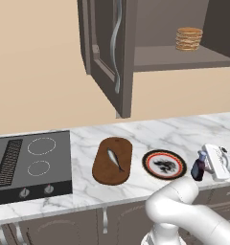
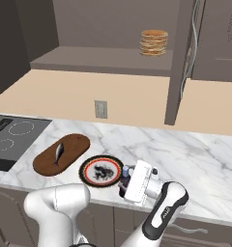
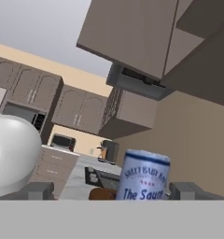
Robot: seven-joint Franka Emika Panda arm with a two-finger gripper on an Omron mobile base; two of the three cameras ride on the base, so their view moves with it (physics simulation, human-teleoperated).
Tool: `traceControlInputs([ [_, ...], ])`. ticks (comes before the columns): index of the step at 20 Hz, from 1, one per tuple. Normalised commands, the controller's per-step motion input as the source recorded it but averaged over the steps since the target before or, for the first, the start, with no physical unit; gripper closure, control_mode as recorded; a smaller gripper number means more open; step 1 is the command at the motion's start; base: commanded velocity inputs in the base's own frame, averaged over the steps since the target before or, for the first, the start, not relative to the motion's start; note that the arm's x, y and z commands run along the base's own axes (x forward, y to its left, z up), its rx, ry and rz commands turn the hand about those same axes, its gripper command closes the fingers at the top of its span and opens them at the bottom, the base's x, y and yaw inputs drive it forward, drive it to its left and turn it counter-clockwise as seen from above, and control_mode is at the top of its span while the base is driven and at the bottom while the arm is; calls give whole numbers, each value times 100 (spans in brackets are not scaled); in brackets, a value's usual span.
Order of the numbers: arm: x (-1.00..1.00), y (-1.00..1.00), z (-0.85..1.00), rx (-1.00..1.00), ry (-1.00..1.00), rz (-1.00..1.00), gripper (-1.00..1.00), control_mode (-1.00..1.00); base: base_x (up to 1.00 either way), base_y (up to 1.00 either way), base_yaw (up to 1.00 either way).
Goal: Pick the fish from the plate and place it on the cutting board. Then pick the condiment bottle from the cabinet and place it next to the cutting board.
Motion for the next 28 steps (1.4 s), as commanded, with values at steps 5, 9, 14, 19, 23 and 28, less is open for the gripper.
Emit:
traceControlInputs([
  [5, 0, -25, 1, 0, 0, 0, -100, -100, 0, 0, 0],
  [9, 3, -31, 7, -4, 0, -2, -100, -100, 0, 0, 0],
  [14, 0, -30, 12, -8, -4, -6, -100, -100, 0, 0, 0],
  [19, 0, -22, 11, -11, -12, -6, -100, -100, 0, 0, 0],
  [23, -5, -7, 0, -17, -24, -8, -100, -100, 0, 0, 0],
  [28, -14, -3, 0, -22, -35, -12, -100, -100, 0, 0, 0],
])
